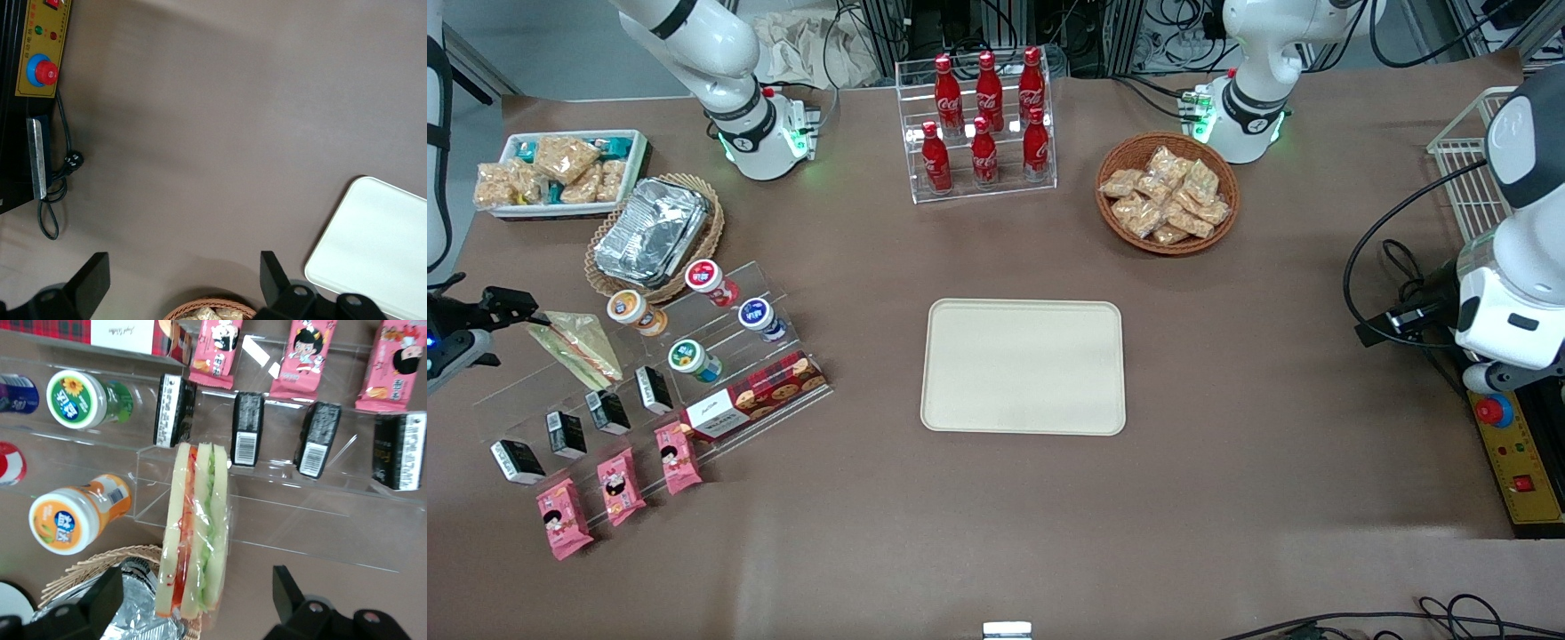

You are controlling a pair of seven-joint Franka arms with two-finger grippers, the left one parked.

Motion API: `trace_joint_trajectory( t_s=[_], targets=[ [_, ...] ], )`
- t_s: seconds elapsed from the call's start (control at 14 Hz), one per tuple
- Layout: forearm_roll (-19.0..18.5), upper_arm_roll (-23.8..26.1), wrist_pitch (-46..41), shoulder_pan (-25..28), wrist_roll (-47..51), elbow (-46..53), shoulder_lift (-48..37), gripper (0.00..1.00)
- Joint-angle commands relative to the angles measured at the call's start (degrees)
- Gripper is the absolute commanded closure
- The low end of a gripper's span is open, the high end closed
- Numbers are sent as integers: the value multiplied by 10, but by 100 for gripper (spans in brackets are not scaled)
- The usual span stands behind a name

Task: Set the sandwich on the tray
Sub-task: 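Close the right gripper on the sandwich and lift it off the stand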

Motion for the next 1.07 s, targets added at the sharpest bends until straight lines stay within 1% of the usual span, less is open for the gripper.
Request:
trace_joint_trajectory(
  t_s=[0.0, 0.21, 0.43, 0.57, 0.64, 0.71, 0.86, 0.93, 1.0],
  targets=[
    [-5, 4, 30, -7, -18, -46, -23, 1],
    [-5, 4, 71, -9, -34, -77, -23, 1],
    [-5, 4, 118, -29, -47, -129, -30, 1],
    [2, 4, 119, -34, -44, -137, -32, 1],
    [3, 4, 117, -33, -39, -137, -31, 2],
    [3, 4, 115, -33, -37, -136, -31, 10],
    [3, 5, 108, -30, -36, -133, -31, 36],
    [3, 5, 103, -28, -36, -129, -31, 45],
    [4, 5, 99, -28, -35, -128, -30, 52]
  ],
)
